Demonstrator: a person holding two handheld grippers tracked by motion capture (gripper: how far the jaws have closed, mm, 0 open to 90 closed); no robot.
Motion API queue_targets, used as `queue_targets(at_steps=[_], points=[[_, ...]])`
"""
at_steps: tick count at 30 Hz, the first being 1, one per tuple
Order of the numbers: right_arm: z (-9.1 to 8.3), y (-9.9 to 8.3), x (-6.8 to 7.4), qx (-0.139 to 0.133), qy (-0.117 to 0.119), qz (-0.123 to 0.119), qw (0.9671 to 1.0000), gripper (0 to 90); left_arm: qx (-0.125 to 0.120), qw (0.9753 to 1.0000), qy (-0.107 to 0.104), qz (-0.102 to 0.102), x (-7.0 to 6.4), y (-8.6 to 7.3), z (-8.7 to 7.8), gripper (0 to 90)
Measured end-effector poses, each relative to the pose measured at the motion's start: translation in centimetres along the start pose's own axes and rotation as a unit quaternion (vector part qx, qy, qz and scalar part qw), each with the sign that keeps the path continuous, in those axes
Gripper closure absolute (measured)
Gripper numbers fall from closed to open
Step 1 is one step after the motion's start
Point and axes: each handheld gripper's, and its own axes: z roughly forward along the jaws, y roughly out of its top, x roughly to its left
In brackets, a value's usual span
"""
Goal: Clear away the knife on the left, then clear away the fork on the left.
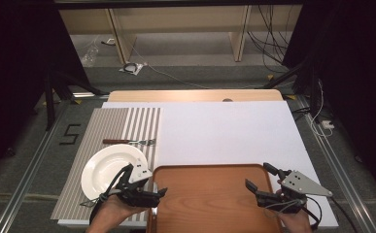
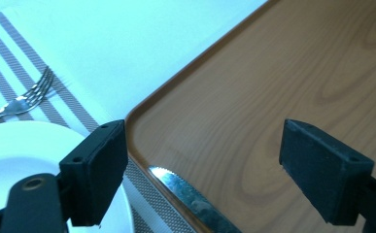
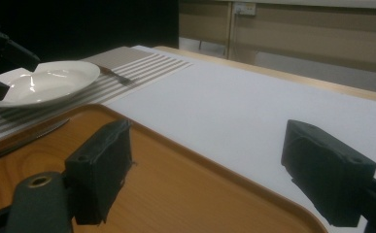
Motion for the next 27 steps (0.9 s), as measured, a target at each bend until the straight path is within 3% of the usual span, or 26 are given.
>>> queue_targets(at_steps=[27], points=[[0.0, 0.0, 0.0, 0.001, -0.003, 0.001, 1.0000, 19.3, -0.011, 0.9993, 0.030, -0.020, 2.2, -0.2, -0.5, 17.9]])
